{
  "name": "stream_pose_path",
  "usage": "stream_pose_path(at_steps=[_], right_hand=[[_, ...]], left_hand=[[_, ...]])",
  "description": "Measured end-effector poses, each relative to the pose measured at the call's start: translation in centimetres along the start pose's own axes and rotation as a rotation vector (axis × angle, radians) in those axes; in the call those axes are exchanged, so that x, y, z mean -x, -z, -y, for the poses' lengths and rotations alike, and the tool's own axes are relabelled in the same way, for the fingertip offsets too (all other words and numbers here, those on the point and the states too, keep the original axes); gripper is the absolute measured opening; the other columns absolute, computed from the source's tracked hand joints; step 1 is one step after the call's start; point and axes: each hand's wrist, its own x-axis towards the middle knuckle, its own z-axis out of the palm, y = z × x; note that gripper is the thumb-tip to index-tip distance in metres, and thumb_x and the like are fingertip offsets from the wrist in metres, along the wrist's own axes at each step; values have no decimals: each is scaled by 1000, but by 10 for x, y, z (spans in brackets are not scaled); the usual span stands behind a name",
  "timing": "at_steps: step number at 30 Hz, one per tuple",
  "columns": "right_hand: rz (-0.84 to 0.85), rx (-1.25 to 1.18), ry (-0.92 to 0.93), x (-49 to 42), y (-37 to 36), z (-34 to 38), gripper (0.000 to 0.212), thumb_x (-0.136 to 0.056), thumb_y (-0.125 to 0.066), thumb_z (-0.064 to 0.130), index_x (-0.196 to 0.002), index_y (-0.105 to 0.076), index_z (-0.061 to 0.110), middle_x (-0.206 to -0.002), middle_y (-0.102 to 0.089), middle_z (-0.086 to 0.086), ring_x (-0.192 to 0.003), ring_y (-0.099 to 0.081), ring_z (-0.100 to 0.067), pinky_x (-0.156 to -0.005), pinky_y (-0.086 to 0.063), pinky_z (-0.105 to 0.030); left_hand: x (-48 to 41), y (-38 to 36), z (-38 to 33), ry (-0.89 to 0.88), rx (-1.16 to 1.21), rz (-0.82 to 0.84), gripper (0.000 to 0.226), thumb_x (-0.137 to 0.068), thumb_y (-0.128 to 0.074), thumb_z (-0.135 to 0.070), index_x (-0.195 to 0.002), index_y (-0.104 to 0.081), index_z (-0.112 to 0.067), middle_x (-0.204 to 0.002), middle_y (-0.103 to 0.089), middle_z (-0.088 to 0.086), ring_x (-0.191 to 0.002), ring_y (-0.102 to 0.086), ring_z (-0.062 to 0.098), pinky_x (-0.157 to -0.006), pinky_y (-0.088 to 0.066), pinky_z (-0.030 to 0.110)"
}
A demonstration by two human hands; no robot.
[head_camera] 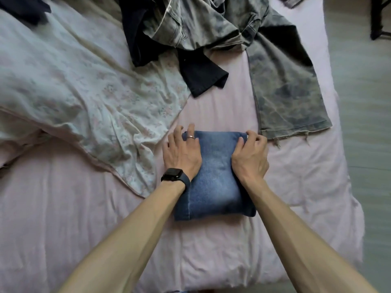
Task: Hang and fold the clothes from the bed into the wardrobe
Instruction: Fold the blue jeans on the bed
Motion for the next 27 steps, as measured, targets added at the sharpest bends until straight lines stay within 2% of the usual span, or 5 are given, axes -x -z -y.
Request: stream_pose_path(at_steps=[3, 7, 9, 20, 27], right_hand=[[-135, 127, 301, 20, 8, 0, 49, -99, -51, 32, -147, -48, 22, -158, -34, -12, -136, -40, -35, -102, -38, -49], [170, 267, 411, 35, -7, -16, 58, -104, -33, 42, -158, -14, 40, -169, -3, -1, -155, -1, -18, -121, -14, -56], [194, 287, 394, 35, -19, -30, 61, -103, -31, 46, -157, -4, 41, -169, 4, 0, -155, 8, -17, -122, -6, -57], [44, 181, 454, 29, -60, -50, 65, -97, -43, 48, -158, -22, 37, -169, -6, -6, -155, -1, -30, -121, -11, -57], [54, 31, 222, 70, -30, -51, 74, -97, -52, 55, -159, -20, 34, -166, 1, -19, -149, -18, -43, -118, -26, -55]], left_hand=[[37, 0, -21, -163, 5, -98, 60, -99, -39, -41, -156, -30, -26, -164, -23, 8, -151, -21, 28, -120, -15, 52], [61, -31, -13, -188, -34, 124, 60, -100, -21, -49, -157, -3, -42, -166, 11, -5, -152, 16, 18, -121, 1, 56], [61, -46, 7, -206, -73, 100, 61, -99, -24, -54, -156, -4, -45, -166, 9, -6, -153, 15, 16, -121, 2, 59], [53, -86, 29, -285, -94, 13, 69, -94, -35, -58, -156, -6, -46, -168, 3, -3, -154, 5, 18, -118, -7, 63], [95, -54, 16, 57, 28, 39, 67, -95, -35, -69, -154, -8, -53, -166, 4, 17, -153, -3, 38, -122, -13, 52]])
